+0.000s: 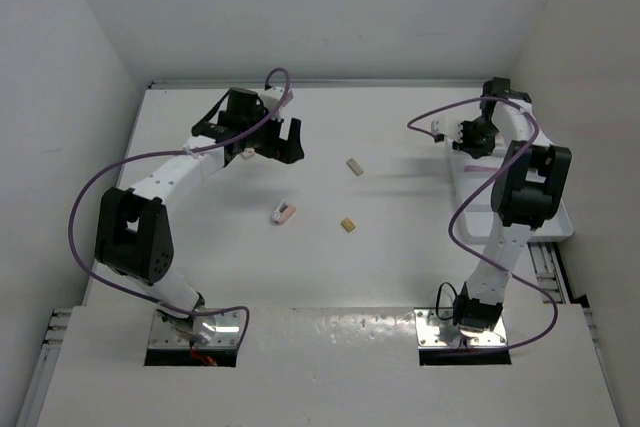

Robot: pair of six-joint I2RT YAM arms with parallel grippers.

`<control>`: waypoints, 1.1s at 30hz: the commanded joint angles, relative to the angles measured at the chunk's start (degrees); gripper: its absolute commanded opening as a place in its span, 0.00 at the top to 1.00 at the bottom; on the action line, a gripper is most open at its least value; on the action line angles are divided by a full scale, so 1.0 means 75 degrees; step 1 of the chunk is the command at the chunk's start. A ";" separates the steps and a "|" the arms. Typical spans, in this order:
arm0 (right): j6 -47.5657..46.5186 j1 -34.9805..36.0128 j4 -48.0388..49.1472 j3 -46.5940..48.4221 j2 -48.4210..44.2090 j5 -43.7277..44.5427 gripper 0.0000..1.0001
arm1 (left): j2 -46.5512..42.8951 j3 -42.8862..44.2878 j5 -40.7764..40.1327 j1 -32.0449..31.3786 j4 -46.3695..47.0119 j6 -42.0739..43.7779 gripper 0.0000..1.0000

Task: Sort the stationery into containers
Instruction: Place the pen in the storage box.

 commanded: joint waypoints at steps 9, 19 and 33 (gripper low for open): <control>0.0458 -0.0007 -0.0029 0.0247 0.0150 0.0144 0.48 | -0.0036 0.0343 0.0049 0.0091 -0.0150 0.0257 0.00; 0.3560 0.0554 -0.0428 0.0435 -0.1629 -0.2522 0.48 | -0.0504 -0.0301 -0.0313 -0.0236 -0.1333 0.1441 0.02; 1.2527 0.2172 0.3649 -0.4497 -0.6130 -0.4673 0.36 | 0.0163 -0.1367 -0.2657 -0.1444 -0.2459 0.1184 0.10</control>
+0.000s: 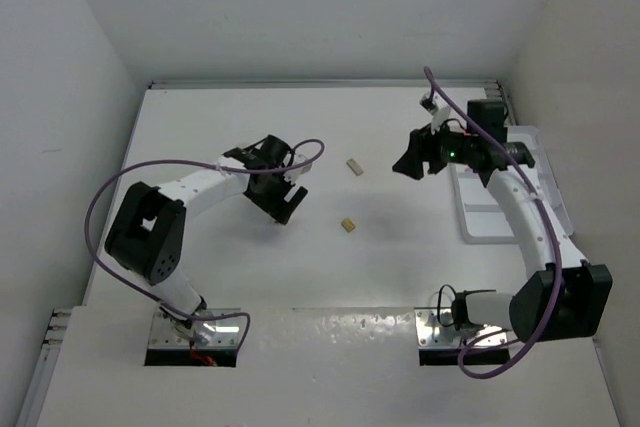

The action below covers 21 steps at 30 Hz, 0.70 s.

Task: Sort the stationery into containers
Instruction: Place the pen in the storage box, then pick up the stapler from the center of the board.

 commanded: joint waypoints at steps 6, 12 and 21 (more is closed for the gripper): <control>0.4344 0.0536 0.2084 -0.1591 -0.0666 -0.0363 0.34 | 0.0494 0.0078 -0.0680 -0.0034 -0.0104 -0.0259 0.11; 0.5064 0.0630 0.2779 -0.2190 -0.0820 -0.0374 0.35 | 0.0847 0.0173 -0.0493 -0.0034 0.0141 -0.0259 0.16; 0.4654 0.0770 0.2603 -0.1932 -0.0655 -0.0398 0.35 | 0.0963 0.0137 -0.0282 -0.0045 0.0658 -0.0213 0.29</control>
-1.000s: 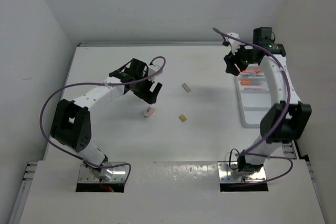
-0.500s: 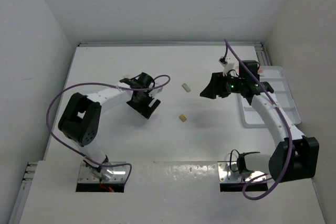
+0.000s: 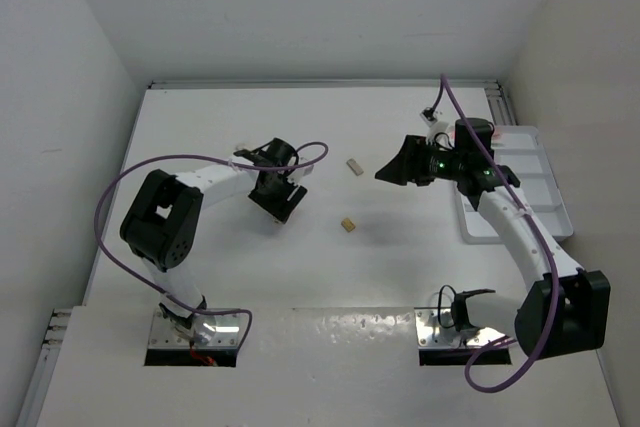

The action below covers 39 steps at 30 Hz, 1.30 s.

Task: Sort the stationery into containers
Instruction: Pick up the stapler from the center of the board.

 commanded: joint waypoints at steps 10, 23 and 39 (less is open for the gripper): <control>-0.0854 0.0297 -0.0056 0.0590 0.0223 -0.0115 0.35 | 0.0347 0.0243 0.0442 0.0066 0.0153 0.0015 0.38; -0.5187 0.0941 -0.0818 0.0942 -0.0222 0.0283 0.35 | -0.0272 0.0875 0.3802 0.0967 -0.0011 0.0179 0.74; -1.2980 0.3155 -0.1731 0.0719 -0.0468 0.0002 0.34 | -0.0566 0.1274 0.8950 0.0863 -0.1335 0.0694 0.77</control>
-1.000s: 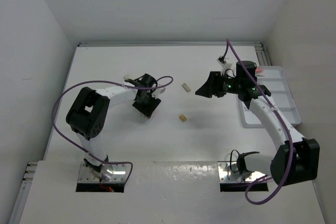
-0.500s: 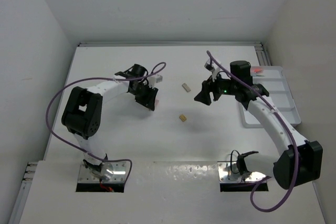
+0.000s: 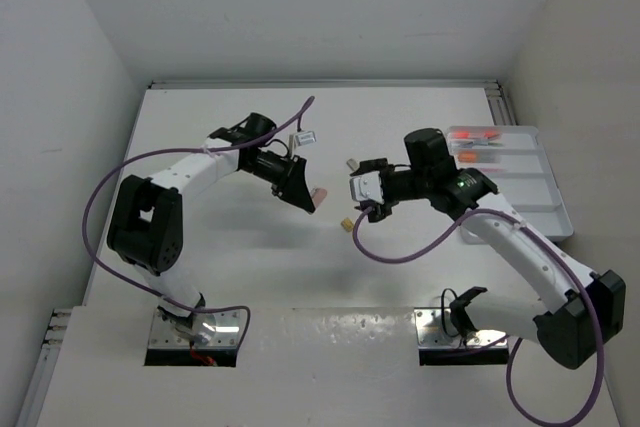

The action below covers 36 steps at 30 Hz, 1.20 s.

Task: Sort the stationery into containers
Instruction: Pick up the stapler from the center of the board, then place the stapler in the storage box.

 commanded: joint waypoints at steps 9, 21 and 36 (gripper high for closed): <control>-0.2967 0.0848 -0.0729 0.0389 0.0414 -0.0202 0.35 | -0.0264 0.0199 0.1003 -0.0705 -0.0532 0.0476 0.76; -0.3517 0.1691 -0.1280 0.0683 0.1024 0.0197 0.49 | -0.0194 0.0210 0.0956 -0.0881 -0.0543 0.0464 0.76; -0.3178 0.2196 -0.1420 0.1292 0.1774 0.0713 0.77 | -0.0194 0.0187 0.0979 -0.0963 -0.0637 0.0570 0.73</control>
